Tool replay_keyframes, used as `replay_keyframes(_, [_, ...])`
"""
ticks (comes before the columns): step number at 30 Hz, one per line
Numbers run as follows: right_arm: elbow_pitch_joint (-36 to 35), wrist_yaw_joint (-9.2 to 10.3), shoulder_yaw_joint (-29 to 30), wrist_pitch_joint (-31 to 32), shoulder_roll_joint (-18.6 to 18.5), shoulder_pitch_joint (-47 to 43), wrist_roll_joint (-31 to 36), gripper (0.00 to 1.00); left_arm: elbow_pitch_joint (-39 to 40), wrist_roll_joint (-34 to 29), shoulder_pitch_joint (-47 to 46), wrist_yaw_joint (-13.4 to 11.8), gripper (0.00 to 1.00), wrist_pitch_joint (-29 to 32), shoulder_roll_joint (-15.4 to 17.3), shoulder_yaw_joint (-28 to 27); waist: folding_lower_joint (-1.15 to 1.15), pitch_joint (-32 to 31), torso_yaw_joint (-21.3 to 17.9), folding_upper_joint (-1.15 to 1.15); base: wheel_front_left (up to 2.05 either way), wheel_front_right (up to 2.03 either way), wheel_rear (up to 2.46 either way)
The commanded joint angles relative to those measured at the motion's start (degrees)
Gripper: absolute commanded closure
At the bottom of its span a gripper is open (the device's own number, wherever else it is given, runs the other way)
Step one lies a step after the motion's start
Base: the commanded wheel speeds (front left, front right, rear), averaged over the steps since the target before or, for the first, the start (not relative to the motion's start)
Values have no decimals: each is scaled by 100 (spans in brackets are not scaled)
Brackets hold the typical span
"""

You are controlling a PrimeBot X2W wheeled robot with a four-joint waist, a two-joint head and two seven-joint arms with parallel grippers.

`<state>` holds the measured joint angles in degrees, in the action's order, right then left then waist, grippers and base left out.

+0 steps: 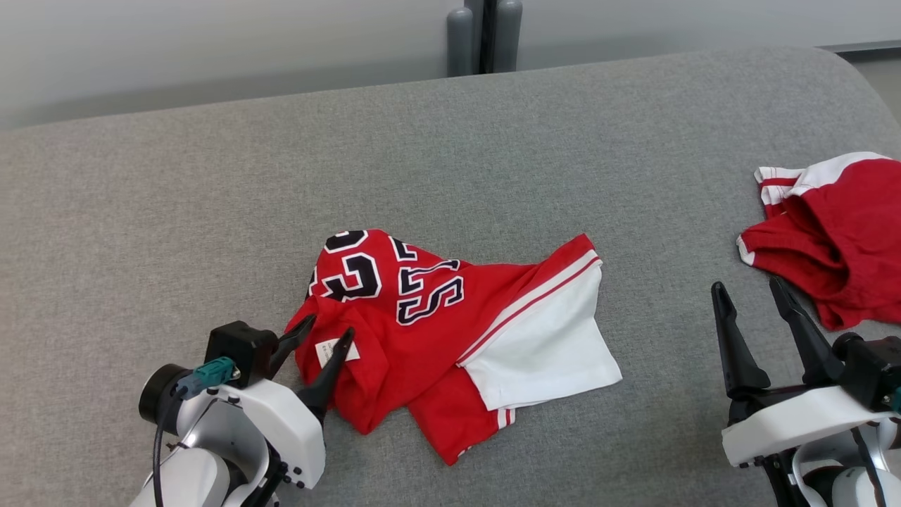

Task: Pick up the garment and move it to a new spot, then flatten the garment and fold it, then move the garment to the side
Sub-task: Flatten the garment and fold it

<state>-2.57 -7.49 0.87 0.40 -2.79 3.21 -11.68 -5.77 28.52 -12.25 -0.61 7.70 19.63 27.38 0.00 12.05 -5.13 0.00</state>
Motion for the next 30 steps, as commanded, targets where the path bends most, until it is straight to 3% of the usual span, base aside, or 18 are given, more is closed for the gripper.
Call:
replay_keyframes(1, [44,0,-14,-63,-28,80,-42,0,-81,7,-130,22,33,-8,68,-19,0,90,-77,0,0,0,0])
replay_keyframes(3, [68,0,-19,-75,-30,99,-62,0,-173,28,-198,53,69,-51,57,-41,0,129,-103,0,0,0,0])
replay_keyframes(4, [89,0,-28,-63,-29,95,-83,0,-229,34,-211,33,100,-47,66,-51,0,146,-115,0,0,0,0])
replay_keyframes(13, [423,0,-360,254,-24,36,-166,0,-445,20,-365,5,100,-188,65,-96,0,245,-67,0,0,0,0])
replay_keyframes(21, [1643,0,-1474,442,-54,401,-355,0,-473,6,-490,-3,100,-280,37,-62,0,329,107,0,0,0,0])
replay_keyframes(25, [2068,0,-1632,319,-56,541,-453,0,-484,17,-507,-19,100,-323,20,-57,0,336,160,0,0,0,0])
replay_keyframes(26, [2203,0,-1655,275,-64,576,-481,43,-487,16,-504,-31,100,-341,18,-64,0,333,168,0,0,0,0])
replay_keyframes(28, [2388,0,-1661,178,-59,649,-564,100,-478,19,-482,-40,100,-374,27,-71,0,327,179,0,0,0,0])
replay_keyframes(30, [2471,0,-1697,46,-56,714,-654,100,-431,34,-442,-64,100,-445,33,-109,0,309,178,0,0,0,0])
